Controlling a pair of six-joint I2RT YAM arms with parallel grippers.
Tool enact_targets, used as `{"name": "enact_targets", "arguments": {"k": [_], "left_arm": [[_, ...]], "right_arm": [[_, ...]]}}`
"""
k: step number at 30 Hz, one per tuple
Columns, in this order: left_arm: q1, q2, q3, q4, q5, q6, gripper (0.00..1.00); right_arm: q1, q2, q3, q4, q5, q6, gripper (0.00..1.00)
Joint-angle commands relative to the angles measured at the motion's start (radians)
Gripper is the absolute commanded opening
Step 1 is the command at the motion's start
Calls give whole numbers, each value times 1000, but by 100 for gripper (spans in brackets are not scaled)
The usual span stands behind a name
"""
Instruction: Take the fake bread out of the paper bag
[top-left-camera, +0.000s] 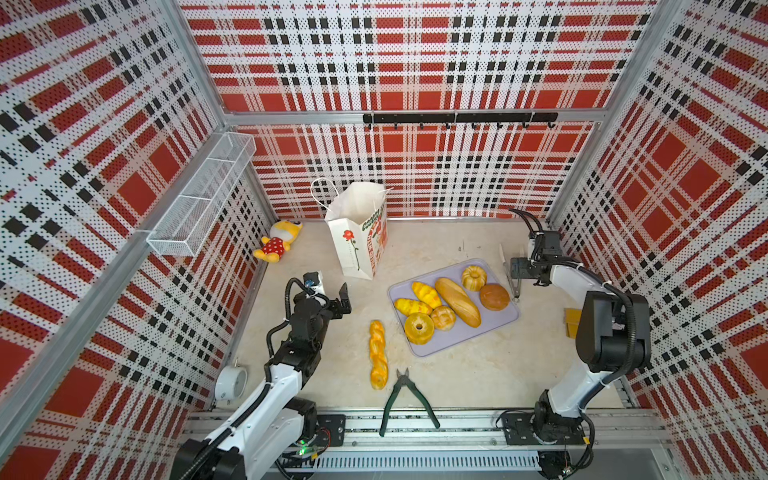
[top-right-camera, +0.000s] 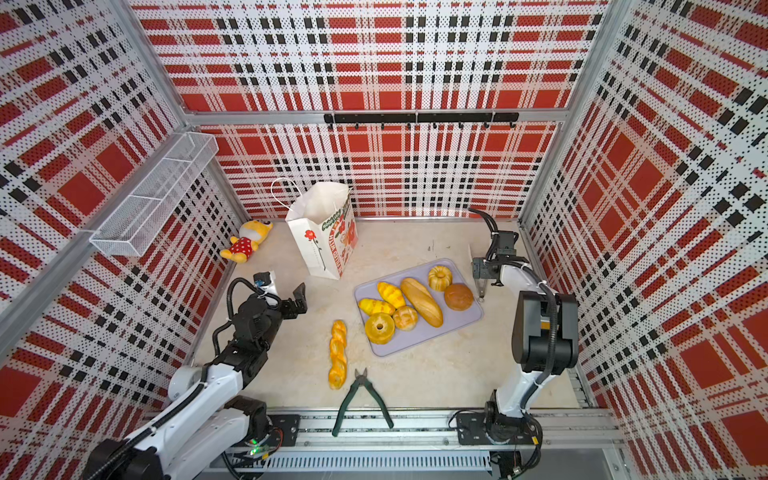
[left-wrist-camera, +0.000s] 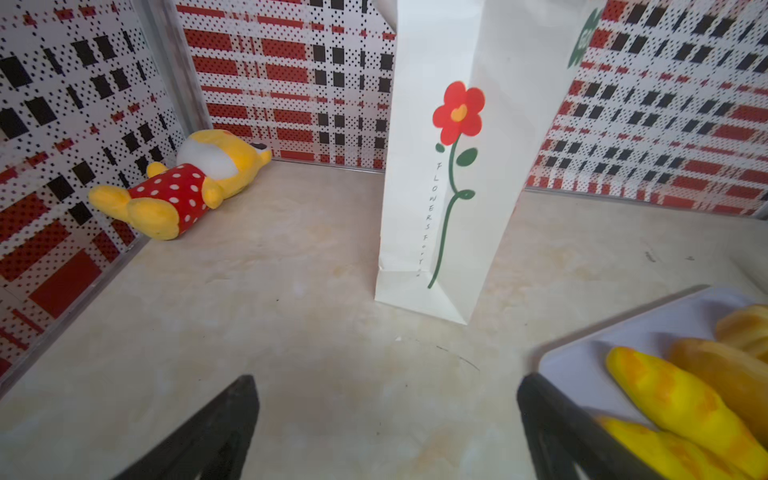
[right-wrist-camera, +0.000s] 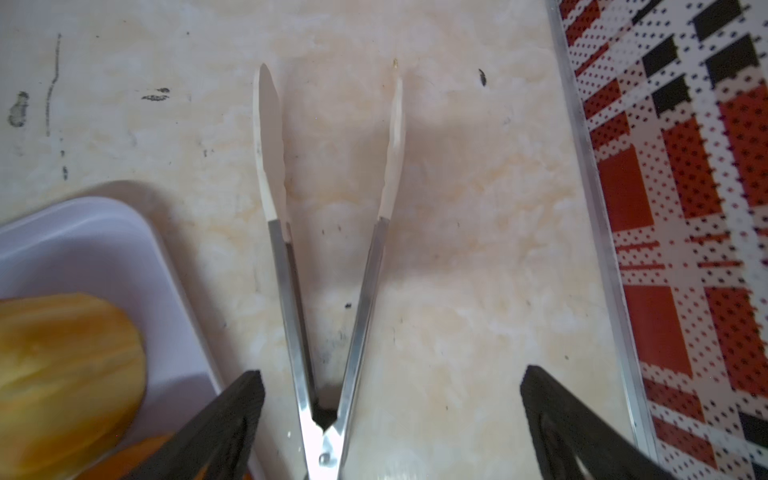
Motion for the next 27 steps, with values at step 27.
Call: {"name": "enact_targets", "arguments": {"k": [27], "left_arm": [[170,425,-59,590,167,152,99]], "right_arm": [[45,-104,-820,1405,-203,34,100]]}}
